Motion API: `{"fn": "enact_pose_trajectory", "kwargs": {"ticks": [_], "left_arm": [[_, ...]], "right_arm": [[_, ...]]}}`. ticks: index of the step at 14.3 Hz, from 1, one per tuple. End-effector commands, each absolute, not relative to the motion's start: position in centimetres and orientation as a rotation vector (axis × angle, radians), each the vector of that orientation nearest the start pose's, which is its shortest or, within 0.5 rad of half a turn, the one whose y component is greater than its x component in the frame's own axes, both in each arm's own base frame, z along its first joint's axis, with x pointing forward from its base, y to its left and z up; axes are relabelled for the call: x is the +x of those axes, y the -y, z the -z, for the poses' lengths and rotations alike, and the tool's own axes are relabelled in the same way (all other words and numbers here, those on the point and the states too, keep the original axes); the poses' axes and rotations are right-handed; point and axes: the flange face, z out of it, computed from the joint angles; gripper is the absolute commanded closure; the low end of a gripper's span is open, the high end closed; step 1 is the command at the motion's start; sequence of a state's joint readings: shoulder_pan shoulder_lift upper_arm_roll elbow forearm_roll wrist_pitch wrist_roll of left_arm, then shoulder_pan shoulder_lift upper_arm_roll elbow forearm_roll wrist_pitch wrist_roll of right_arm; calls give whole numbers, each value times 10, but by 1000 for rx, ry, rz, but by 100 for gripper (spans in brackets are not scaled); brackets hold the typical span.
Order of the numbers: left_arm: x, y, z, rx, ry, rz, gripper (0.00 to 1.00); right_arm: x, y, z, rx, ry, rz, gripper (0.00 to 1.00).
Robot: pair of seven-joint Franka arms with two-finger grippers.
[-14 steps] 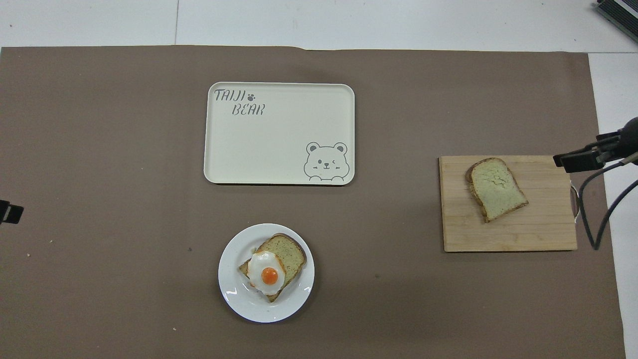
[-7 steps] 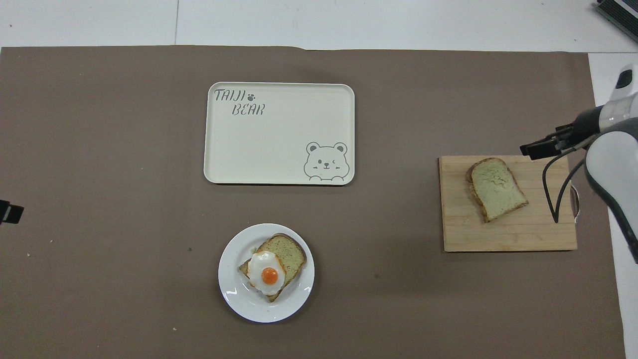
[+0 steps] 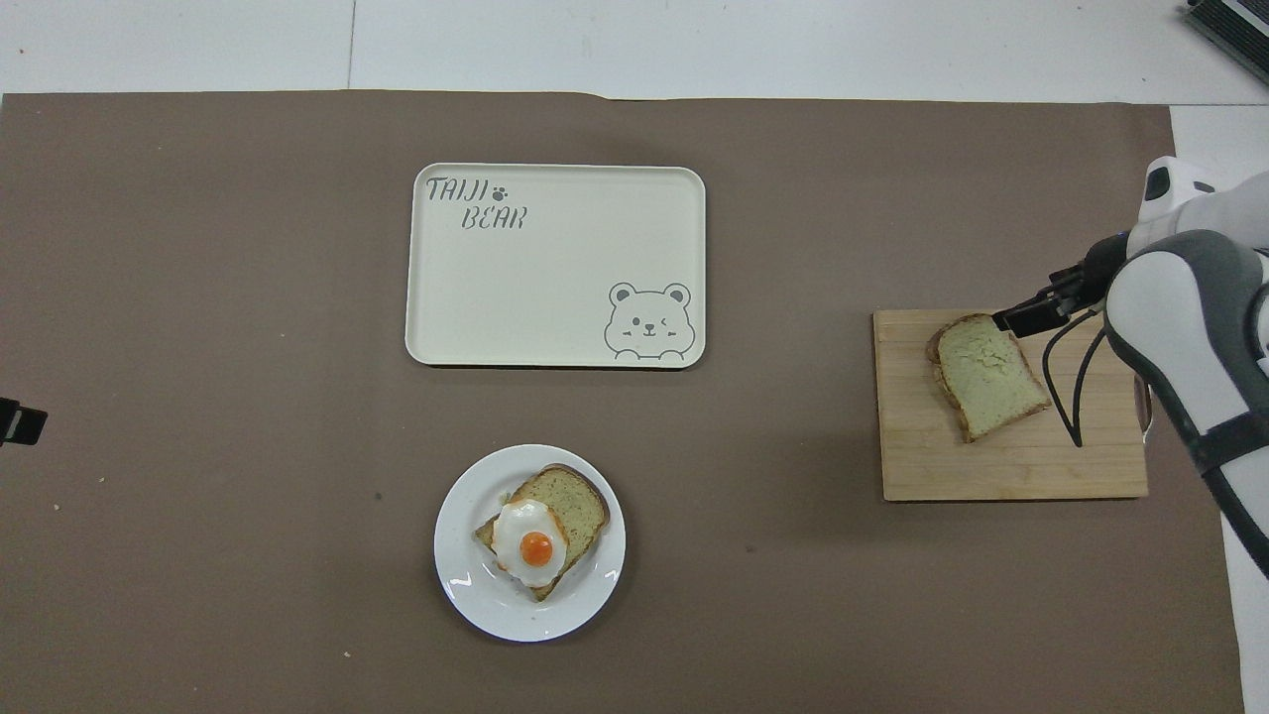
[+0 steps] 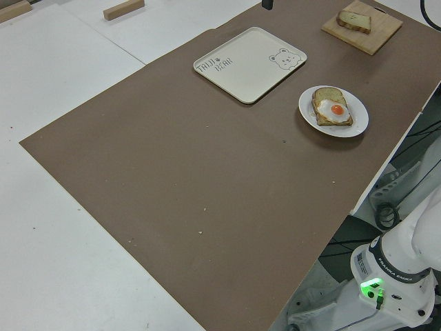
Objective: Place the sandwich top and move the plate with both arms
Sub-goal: 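Reach the right gripper to the bread slice on the bamboo board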
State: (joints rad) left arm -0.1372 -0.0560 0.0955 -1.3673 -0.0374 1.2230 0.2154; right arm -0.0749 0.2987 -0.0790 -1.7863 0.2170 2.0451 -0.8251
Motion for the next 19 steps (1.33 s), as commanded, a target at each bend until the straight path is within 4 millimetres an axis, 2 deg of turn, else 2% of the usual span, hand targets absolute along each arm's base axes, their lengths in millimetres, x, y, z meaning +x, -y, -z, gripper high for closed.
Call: {"fn": "enact_pose_trajectory", "kwargs": {"ticks": [1,3,6,9,10,11,13,15,17,19], "left_arm": [[485,21,-717,-3154,-416,-144,0],[485,21,-717,-3154,-416,-144,0],[485,21,-717,-3154,-416,-144,0],[485,21,-717,-3155,-417,-144,0],[484,21,-717,-3154,-416,-147,0],[485,21,-717,-3154,-416,-144,0],[485,21,-717,-3154,-416,-144,0],[484,21,-718,-3154,-416,-142,0],[484,21,-718,-3154,-416,-142,0],[485,21,-717,-3154,-416,-144,0]], "right_arm": [[624,97,-348,-2803,857,51,0],[618,99,-336,-2777,890,34,0],[601,120,-319,-2744,925,1,0],[592,115,-311,-2737,906,-32,0],[591,112,-311,-2737,901,-36,3],[591,110,-310,-2742,886,-41,15],[591,108,-309,-2748,862,-50,53],[591,108,-309,-2765,805,-57,99],[590,107,-309,-2799,694,-83,100],[590,106,-309,-2813,666,-95,100]]}}
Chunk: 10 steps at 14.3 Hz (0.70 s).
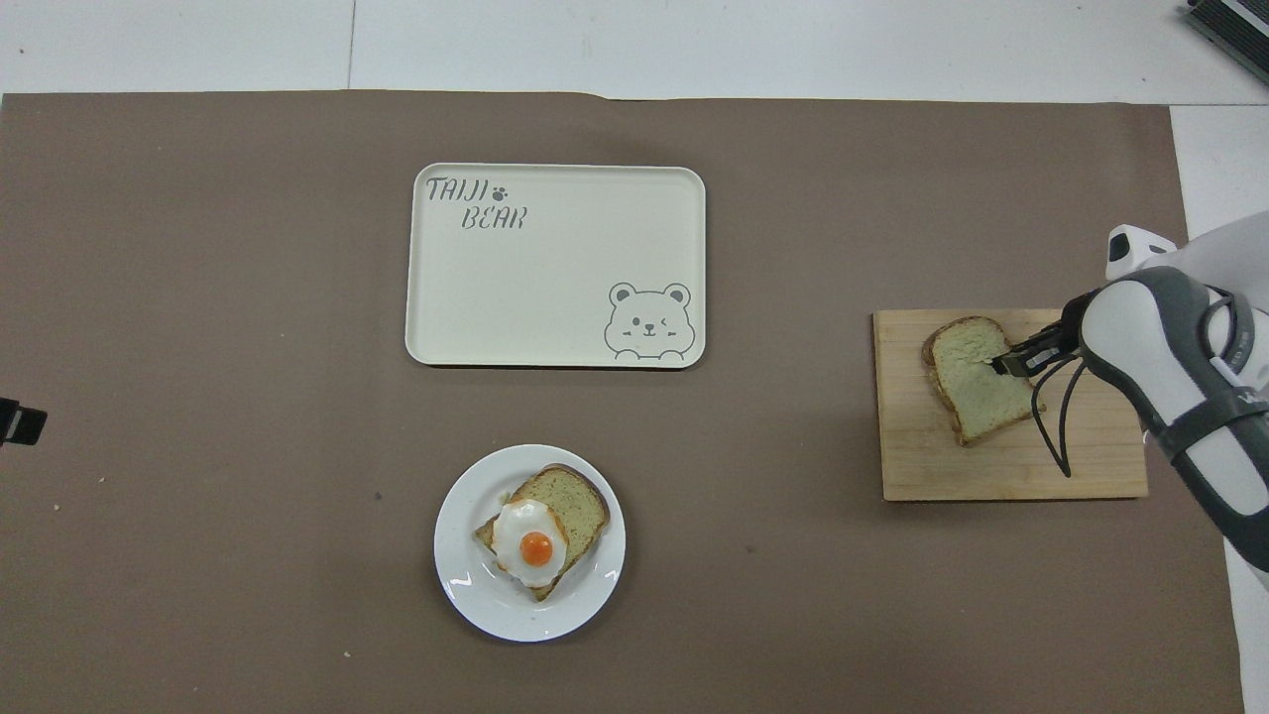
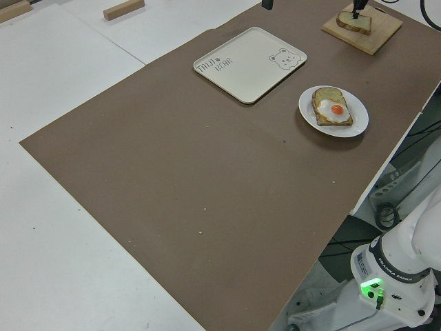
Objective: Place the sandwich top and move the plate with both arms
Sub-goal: 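Reach the right gripper to the bread slice on the bamboo board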
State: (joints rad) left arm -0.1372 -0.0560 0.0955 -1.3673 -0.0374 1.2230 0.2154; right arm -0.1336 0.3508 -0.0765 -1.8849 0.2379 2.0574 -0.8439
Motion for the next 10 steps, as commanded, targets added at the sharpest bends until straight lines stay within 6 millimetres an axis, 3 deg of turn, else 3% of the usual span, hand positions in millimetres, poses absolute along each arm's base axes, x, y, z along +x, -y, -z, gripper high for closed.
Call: {"fn": "enact_pose_trajectory", "kwargs": {"ticks": [1,10], "left_arm": [[485,21,-717,-3154,-416,-144,0],[485,21,-717,-3155,-417,-144,0]], "right_arm": [[591,106,-310,-2815,662,-93,100],[599,118,-328,-2816,630,-60,100]]}}
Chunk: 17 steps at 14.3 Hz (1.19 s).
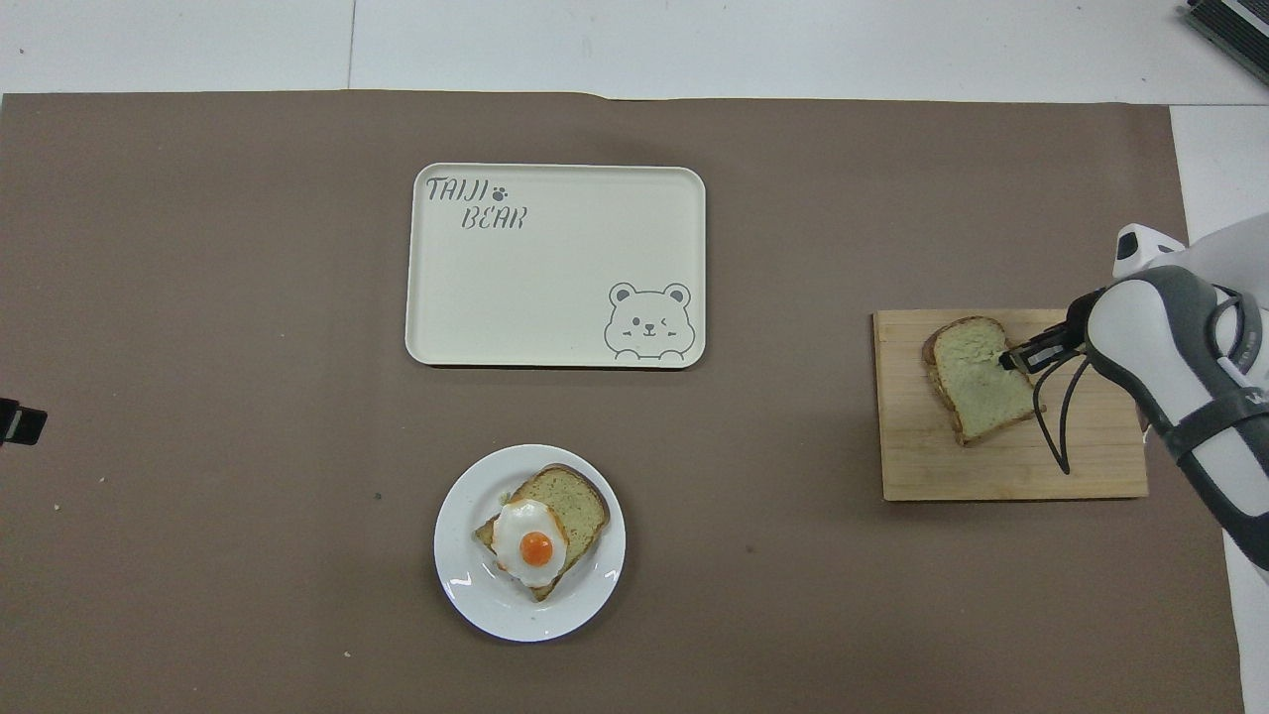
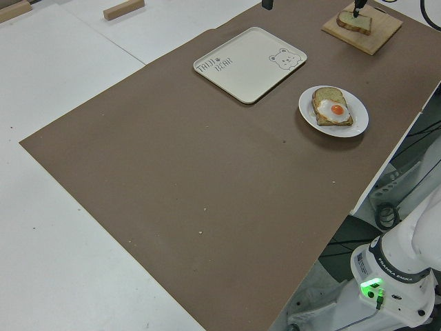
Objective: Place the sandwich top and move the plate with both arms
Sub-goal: 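Reach the right gripper to the bread slice on the bamboo board, then grasp the bread slice edge with the right gripper and lift it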
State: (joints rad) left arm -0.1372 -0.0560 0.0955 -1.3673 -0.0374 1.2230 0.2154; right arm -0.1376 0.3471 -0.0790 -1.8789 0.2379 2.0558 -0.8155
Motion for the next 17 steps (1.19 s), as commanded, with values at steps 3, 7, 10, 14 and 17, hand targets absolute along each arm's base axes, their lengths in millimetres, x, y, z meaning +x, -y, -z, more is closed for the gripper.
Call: {"fn": "enact_pose_trajectory", "kwargs": {"ticks": [3,7,10,14,17], "left_arm": [[484,21,-717,-3154,-416,-147,0],[485,21,-717,-3155,-417,-144,0],[484,21,-717,-3154,-416,-147,0],[485,21,-717,-3154,-416,-144,0],[484,21,-718,-3154,-416,-144,0]], "right_arm": [[599,115,-354,-2837,568,-36,100],[593,111,-397,-2846,497,-21,100],[589,104,-430,-2839,426,-41,100],[575,91,-460,-2825,322,-105,100],[567,74,-476,-2762,191,-133,100]]}}
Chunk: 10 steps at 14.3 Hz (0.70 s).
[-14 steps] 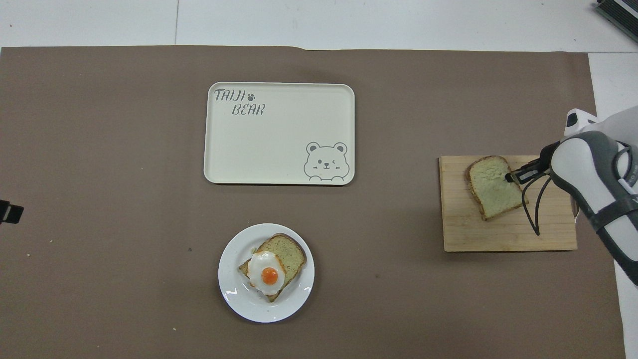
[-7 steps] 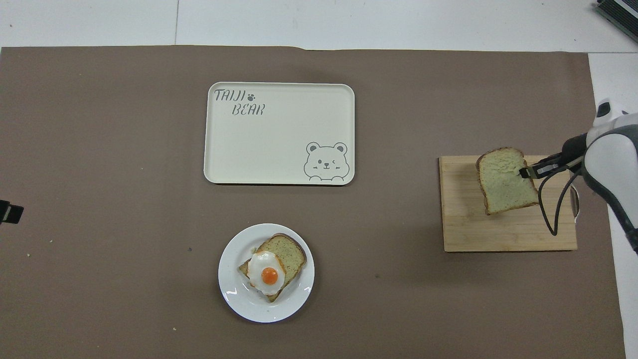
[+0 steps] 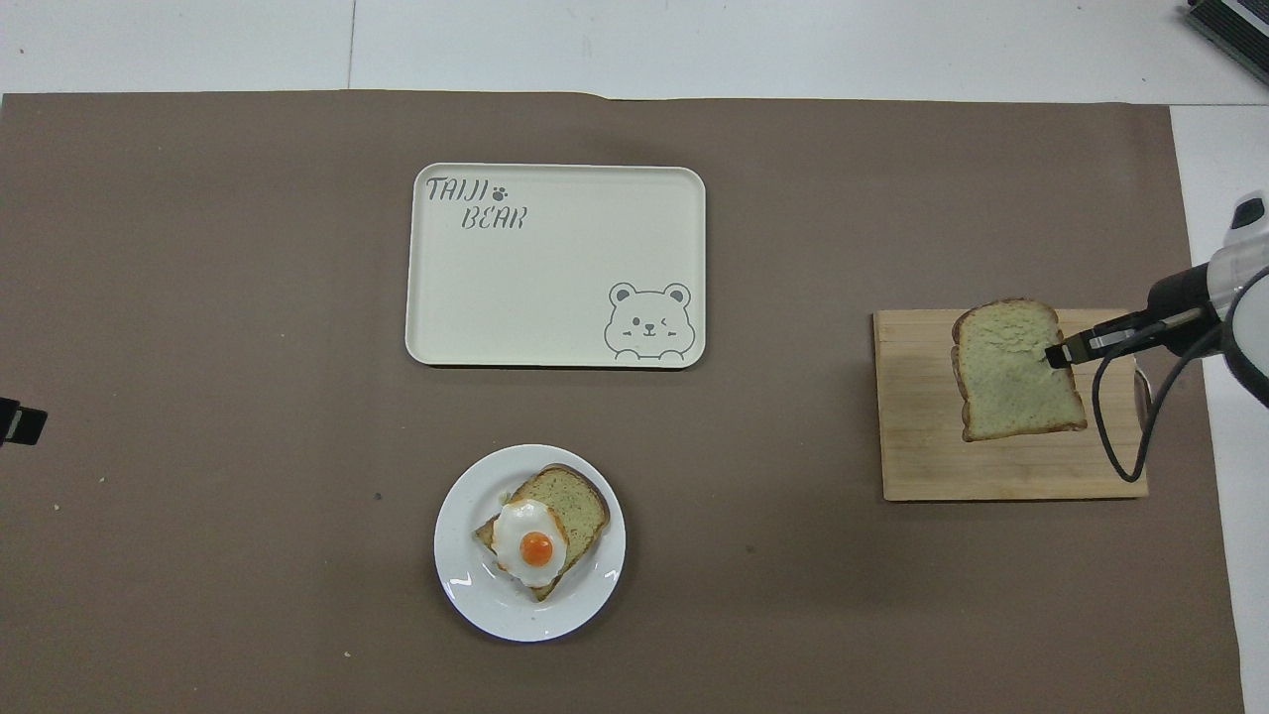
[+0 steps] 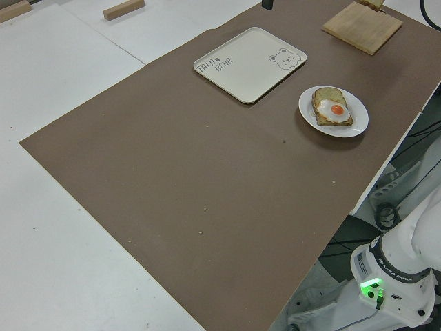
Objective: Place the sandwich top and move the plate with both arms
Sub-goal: 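Grasp the bread slice edge with the right gripper and lift it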
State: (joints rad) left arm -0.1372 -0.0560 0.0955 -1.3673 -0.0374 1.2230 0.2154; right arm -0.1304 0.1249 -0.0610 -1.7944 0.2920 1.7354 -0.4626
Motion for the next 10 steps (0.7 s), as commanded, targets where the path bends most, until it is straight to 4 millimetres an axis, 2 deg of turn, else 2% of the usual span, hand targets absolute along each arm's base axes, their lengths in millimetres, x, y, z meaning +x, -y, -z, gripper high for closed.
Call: {"fn": "enact_pose_trajectory", "kwargs": {"ticks": [1,4,8,10], "left_arm": [[485,21,-717,-3154,-416,-144,0],[485,21,-717,-3155,-417,-144,0],[484,21,-718,-3154,-416,-142,0],[485,21,-717,-3154,-416,-144,0]], "right_arm": [[565,69,-478,-2736,141,-152,100],[567,23,-478,-2722,101,-211,100],[568,-60,-478,-2747,103,-255,100],[566,-89,-478,-2757,103,-246,100]]}}
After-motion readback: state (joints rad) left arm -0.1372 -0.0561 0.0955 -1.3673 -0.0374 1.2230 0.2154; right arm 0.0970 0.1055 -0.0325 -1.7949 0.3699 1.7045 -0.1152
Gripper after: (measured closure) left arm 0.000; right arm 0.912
